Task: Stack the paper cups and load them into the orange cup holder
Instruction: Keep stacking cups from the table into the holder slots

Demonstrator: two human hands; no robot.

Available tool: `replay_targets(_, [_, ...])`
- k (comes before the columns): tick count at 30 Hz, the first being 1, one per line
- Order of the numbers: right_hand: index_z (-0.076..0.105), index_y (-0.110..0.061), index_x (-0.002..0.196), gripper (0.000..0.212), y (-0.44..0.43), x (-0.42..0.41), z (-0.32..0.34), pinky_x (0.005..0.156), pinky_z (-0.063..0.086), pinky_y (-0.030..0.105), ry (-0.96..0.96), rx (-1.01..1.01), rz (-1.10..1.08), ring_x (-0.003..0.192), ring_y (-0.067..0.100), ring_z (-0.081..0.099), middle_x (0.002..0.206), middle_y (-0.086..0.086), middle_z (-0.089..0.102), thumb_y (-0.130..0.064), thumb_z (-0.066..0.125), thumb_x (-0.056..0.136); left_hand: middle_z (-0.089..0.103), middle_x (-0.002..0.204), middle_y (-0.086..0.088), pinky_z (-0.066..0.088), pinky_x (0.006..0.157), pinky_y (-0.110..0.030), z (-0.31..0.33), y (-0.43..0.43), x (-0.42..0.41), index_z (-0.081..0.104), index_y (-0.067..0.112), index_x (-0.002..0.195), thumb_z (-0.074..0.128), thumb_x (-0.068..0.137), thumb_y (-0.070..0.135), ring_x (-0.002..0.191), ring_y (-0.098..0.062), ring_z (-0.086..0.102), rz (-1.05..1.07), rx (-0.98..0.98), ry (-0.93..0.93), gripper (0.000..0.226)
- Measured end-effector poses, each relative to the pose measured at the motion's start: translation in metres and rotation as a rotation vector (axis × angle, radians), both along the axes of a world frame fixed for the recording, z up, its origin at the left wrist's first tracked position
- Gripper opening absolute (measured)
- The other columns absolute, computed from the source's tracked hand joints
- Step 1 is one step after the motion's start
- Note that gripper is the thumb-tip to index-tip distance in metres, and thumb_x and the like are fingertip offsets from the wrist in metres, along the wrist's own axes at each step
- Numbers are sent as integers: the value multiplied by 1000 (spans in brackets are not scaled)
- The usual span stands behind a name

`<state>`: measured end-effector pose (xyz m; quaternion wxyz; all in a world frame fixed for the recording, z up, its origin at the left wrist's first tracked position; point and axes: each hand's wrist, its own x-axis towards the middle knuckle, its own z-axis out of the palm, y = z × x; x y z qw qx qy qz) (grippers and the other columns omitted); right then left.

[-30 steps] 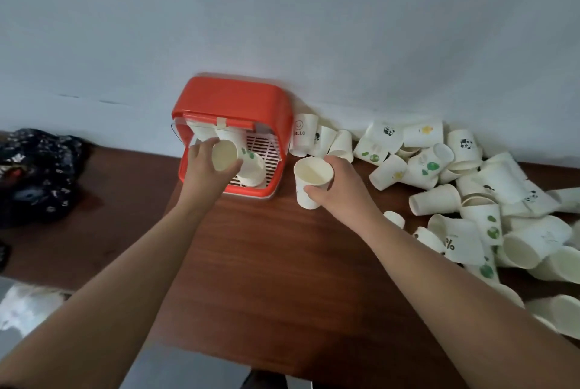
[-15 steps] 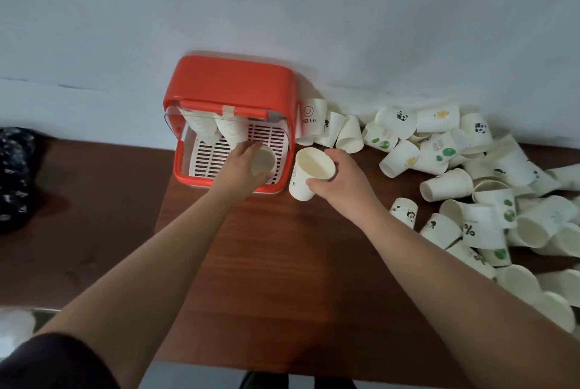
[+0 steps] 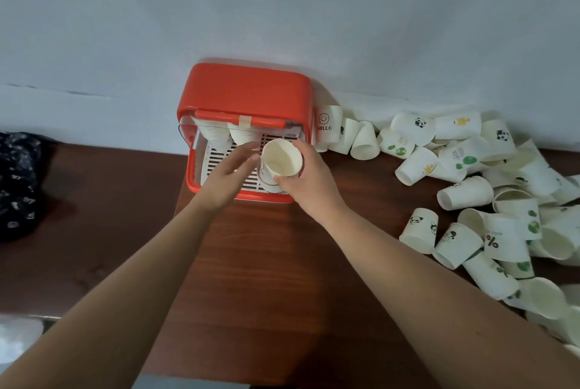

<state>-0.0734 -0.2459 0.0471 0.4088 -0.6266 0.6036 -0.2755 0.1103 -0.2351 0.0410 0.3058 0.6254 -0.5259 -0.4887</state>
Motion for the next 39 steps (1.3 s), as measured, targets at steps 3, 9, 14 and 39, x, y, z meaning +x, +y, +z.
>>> replay_targets(3, [46, -22, 143, 70, -5, 5, -14, 100, 48, 36, 142, 2, 94, 125, 18, 53, 140, -2, 55, -21, 78, 81, 60, 131, 19, 47, 89, -8, -14, -2, 4, 51, 31, 143, 63, 97, 37, 119, 7, 55, -128, -34, -33, 48])
replay_targets(9, [43, -20, 148, 73, -11, 4, -30, 104, 47, 35, 256, 42, 200, 128, 20, 54, 142, 1, 56, -20, 78, 84, 56, 131, 3, 44, 81, 0, -42, -8, 2, 52, 18, 145, 65, 97, 21, 113, -5, 55, -146, -139, -293, 50])
replay_targets(14, [51, -18, 136, 57, -3, -14, -26, 94, 43, 24, 170, 79, 115, 124, 16, 55, 132, 0, 58, -22, 76, 85, 46, 140, -4, 46, 104, -35, -39, 2, -13, 50, 15, 143, 63, 97, 30, 125, -18, 51, -4, -175, -350, 50])
replay_targets(39, [34, 3, 144, 68, 88, -304, -67, 98, 46, 46, 472, 436, -655, 123, 42, 53, 134, 25, 54, -38, 59, 95, 52, 132, -6, 47, 98, -42, -79, 4, -315, 52, 14, 132, 54, 97, 48, 120, -24, 53, -475, 109, -429, 49])
